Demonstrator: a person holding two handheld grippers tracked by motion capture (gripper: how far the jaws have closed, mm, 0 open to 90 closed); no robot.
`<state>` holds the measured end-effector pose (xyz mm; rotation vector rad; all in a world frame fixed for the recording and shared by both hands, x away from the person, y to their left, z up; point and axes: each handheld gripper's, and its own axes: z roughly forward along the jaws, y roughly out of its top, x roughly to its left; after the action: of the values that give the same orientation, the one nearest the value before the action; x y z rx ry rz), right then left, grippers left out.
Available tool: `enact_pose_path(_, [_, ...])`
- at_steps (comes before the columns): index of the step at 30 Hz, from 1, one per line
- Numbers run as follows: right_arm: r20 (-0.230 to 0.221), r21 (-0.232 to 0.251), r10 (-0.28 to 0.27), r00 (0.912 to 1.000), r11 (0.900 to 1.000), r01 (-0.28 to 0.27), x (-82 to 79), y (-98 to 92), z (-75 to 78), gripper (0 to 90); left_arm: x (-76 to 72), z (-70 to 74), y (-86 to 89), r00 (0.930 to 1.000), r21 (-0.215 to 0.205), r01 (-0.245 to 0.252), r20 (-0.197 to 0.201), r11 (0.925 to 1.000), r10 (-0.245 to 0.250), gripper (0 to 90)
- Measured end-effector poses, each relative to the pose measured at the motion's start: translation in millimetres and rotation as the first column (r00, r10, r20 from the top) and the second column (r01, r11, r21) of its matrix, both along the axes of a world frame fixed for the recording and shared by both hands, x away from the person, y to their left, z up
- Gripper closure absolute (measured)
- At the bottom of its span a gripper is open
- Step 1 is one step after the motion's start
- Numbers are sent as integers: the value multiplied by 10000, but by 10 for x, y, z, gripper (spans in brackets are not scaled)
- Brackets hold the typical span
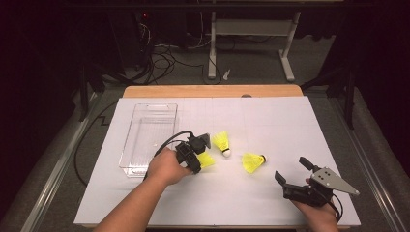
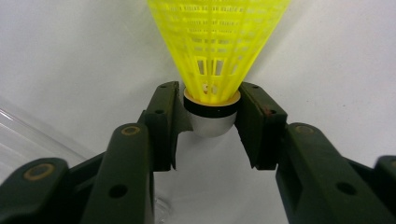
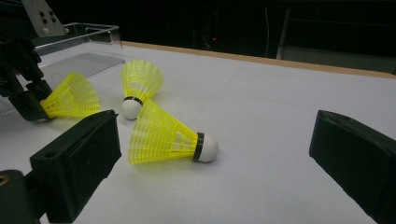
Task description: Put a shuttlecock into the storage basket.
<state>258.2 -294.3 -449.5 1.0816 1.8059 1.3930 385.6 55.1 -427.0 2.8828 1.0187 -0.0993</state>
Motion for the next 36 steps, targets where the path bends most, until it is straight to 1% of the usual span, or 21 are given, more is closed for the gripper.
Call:
enact_pose_path(2, [-7, 13, -14, 10000, 10000, 14, 1, -1, 0, 26, -3, -4, 0, 9999, -74, -110, 35, 9999, 110, 625])
enact_pose_path(3, [-17, 23, -22, 10000, 10000, 22, 1, -1, 0, 27, -1, -3, 2, 10000, -51, -91, 32, 9999, 91, 635])
enact_pose_path(27, [-9, 0, -20, 10000, 10000, 20, 0, -4, 0, 26, 5, 4, 13, 10000, 25, -18, 66, 10000, 18, 643])
enact_pose_path(30, [-3, 0, -18, 10000, 10000, 18, 0, -4, 1, 27, 3, 8, 16, 10000, 9, -5, 61, 10000, 5, 643])
enact_pose_path(36, [0, -4, -20, 10000, 10000, 20, -1, -6, 2, 27, -1, 23, 31, 10000, -167, -4, -2, 9999, 4, 644])
